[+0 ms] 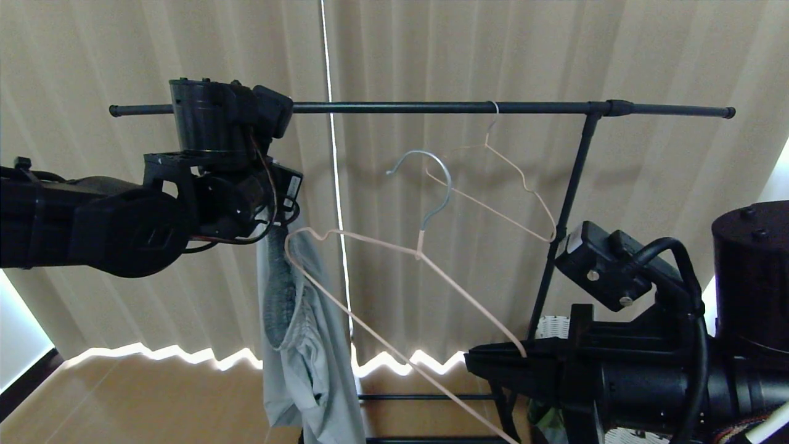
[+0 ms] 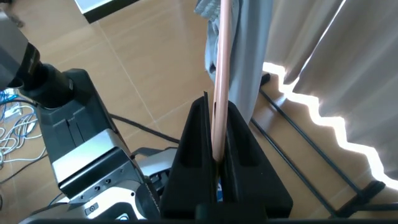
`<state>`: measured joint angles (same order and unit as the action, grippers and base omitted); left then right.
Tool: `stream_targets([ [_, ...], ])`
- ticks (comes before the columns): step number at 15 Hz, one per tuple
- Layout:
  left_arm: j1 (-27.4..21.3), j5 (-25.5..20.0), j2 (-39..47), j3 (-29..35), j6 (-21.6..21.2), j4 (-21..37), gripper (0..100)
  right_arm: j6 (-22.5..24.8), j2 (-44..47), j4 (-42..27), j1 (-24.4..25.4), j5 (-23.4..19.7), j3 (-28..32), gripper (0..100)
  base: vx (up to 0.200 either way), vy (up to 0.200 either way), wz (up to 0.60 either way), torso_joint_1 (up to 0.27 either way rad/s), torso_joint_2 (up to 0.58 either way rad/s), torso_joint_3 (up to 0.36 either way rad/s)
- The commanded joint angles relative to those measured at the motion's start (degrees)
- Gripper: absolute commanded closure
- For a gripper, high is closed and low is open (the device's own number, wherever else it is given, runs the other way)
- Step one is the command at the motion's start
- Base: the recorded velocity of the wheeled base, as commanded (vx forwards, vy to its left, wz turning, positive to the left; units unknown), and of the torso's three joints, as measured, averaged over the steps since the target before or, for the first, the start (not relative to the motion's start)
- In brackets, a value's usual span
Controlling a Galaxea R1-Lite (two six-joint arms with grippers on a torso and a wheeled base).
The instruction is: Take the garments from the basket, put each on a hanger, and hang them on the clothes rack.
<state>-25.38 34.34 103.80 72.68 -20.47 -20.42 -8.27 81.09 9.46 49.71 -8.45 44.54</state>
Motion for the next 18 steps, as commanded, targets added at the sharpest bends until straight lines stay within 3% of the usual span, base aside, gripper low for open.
stream_targets([
  [1,-0.02,0.02,-0.09,0.01,-0.01,-0.06,100,0.0,0.47,0.03,0.03,0.01,0.02,100,0.0,0.0,0.0,0.0,0.0,0.0],
  [8,-1.34,3.1,-2.29,-0.17,-0.45,5.13,100,-0.52,7.15,5.13,-3.31,0.45,1.86,100,0.0,0.0,0.0,0.0,0.0,0.0],
  [11,-3.1,4.07,-3.26,-0.35,-0.45,6.53,100,-5.01,9.52,5.31,-3.31,0.54,5.47,100,0.0,0.0,0.0,0.0,0.0,0.0],
  [18,-4.85,5.12,-6.51,-0.61,-0.45,8.55,100,-5.27,13.65,10.49,-3.31,0.89,7.05,100,0.0,0.0,0.0,0.0,0.0,0.0],
])
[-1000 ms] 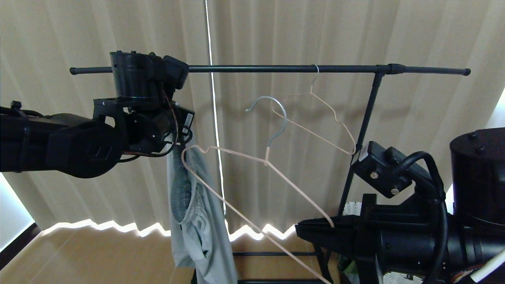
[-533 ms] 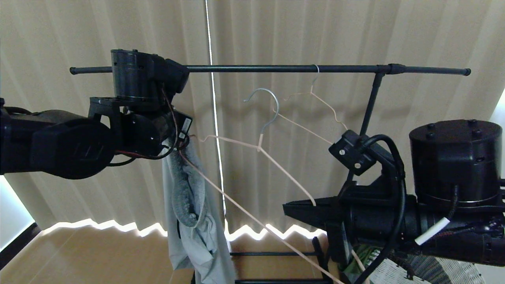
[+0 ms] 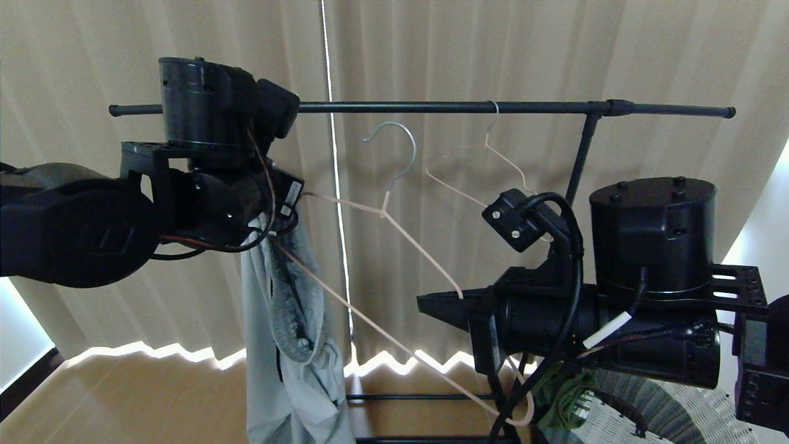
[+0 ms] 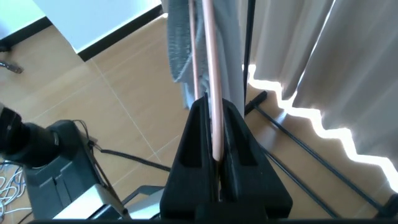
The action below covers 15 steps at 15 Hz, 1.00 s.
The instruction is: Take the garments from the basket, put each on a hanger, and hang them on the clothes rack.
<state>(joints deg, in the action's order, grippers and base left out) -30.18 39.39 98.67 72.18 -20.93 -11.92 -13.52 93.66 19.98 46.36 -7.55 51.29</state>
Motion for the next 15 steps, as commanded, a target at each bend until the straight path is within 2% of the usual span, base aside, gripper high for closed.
stream_targets([
  [1,-0.4,0.08,-2.43,-1.08,0.01,0.06,100,-0.02,1.79,-0.03,0.05,0.08,0.92,100,0.0,0.0,0.0,0.0,0.0,0.0],
  [5,-2.86,0.08,-6.12,-5.03,0.01,-0.03,100,-0.1,3.99,0.06,0.05,0.08,3.03,100,0.0,0.0,0.0,0.0,0.0,0.0],
  [8,-6.99,0.08,-6.91,-4.86,0.19,-0.21,100,-0.19,5.74,0.06,0.05,0.16,4.96,100,0.0,0.0,0.0,0.0,0.0,0.0],
  [9,-6.99,0.08,-6.91,-4.86,0.19,-0.21,100,-0.19,5.74,0.06,0.05,0.16,4.96,100,0.0,0.0,0.0,0.0,0.0,0.0],
  [11,-10.69,-1.24,-7.35,-4.77,0.01,-0.38,100,-0.19,5.57,-0.03,0.05,0.25,4.7,100,0.0,0.0,0.0,0.0,0.0,0.0],
  [14,-11.92,-6.78,-8.23,-4.94,0.01,-0.38,100,-0.1,5.74,-0.03,0.05,0.25,4.79,100,0.0,0.0,0.0,0.0,0.0,0.0],
  [15,-11.92,-11.7,-8.58,-5.03,0.01,-0.38,100,-0.02,5.83,-0.03,0.05,0.25,4.88,100,0.0,0.0,0.0,0.0,0.0,0.0],
])
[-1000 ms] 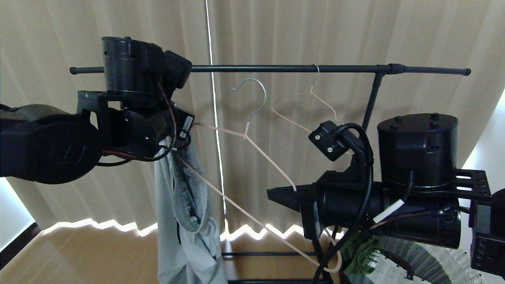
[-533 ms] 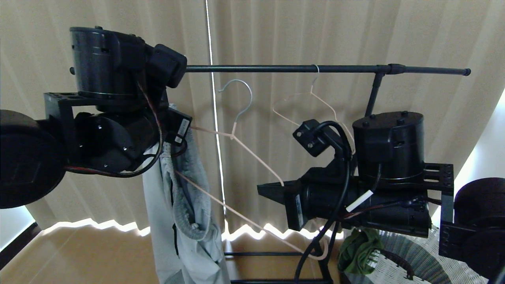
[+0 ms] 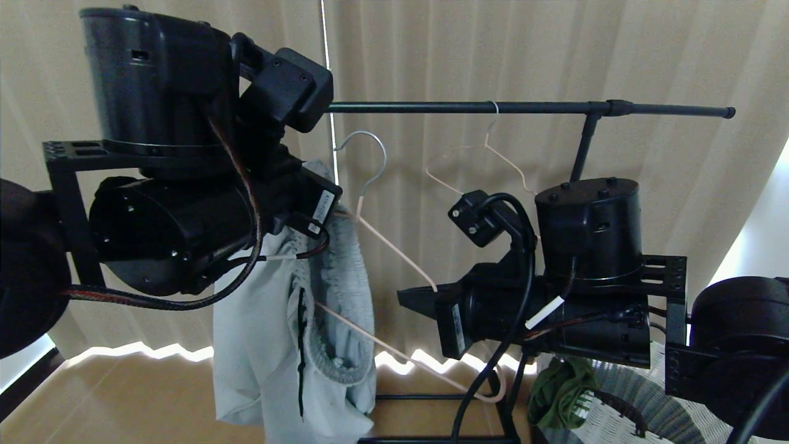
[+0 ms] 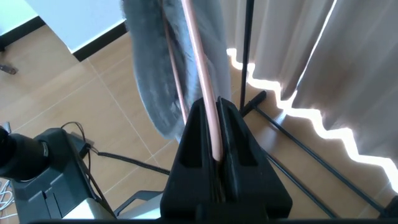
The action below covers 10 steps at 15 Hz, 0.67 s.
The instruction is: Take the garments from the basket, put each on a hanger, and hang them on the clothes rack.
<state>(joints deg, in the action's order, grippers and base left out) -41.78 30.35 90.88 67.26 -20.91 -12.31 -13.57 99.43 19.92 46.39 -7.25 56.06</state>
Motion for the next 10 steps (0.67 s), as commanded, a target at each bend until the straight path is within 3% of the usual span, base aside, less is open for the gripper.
stream_targets([
  [1,-0.32,-5.48,-1.32,-0.28,0.08,0.01,100,0.03,0.33,0.12,0.02,-0.04,0.1,100,0.0,0.0,0.0,0.0,0.0,0.0],
  [6,-0.32,-13.13,-5.63,-5.91,-0.27,0.27,100,0.03,-0.37,0.38,-1.03,0.05,0.27,100,0.0,0.0,0.0,0.0,0.0,0.0],
  [10,-0.32,-13.22,-5.98,-8.54,-0.71,0.01,100,0.12,-0.99,2.58,-1.65,0.05,0.36,100,0.0,0.0,0.0,0.0,0.0,0.0],
])
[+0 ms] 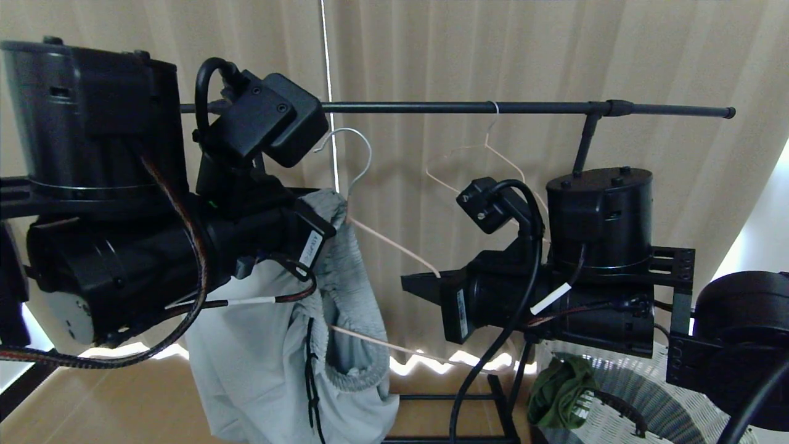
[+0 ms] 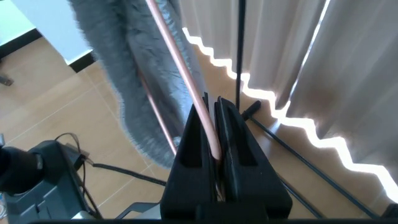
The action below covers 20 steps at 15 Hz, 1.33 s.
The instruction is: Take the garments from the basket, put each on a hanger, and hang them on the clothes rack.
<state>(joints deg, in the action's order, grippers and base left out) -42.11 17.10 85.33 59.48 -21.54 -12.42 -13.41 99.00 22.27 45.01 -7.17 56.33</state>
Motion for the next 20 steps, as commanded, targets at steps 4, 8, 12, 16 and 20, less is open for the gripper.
stream_targets([
  [4,0.01,-1.55,-2.28,-3.84,-1.66,-0.06,100,0.05,-1.09,0.67,-1.41,-0.04,0.18,100,0.0,0.0,0.0,0.0,0.0,0.0],
  [8,1.15,-5.59,-4.39,-5.86,-4.74,-0.15,100,0.05,-1.44,0.58,-2.47,-0.04,0.09,100,0.0,0.0,0.0,0.0,0.0,0.0],
  [12,1.59,-6.2,-4.04,-3.4,-4.65,-5.6,100,0.14,-1.62,0.05,-2.29,-0.04,-0.61,100,0.0,0.0,0.0,0.0,0.0,0.0],
  [16,2.38,-14.38,-5.27,-3.23,-4.65,-6.74,100,0.23,-0.83,0.32,-2.29,-0.04,-0.08,100,0.0,0.0,0.0,0.0,0.0,0.0],
  [20,2.47,-17.98,-6.32,-6.66,-7.73,-6.74,100,0.14,-0.91,0.05,-3.79,-0.04,2.03,100,0.0,0.0,0.0,0.0,0.0,0.0],
])
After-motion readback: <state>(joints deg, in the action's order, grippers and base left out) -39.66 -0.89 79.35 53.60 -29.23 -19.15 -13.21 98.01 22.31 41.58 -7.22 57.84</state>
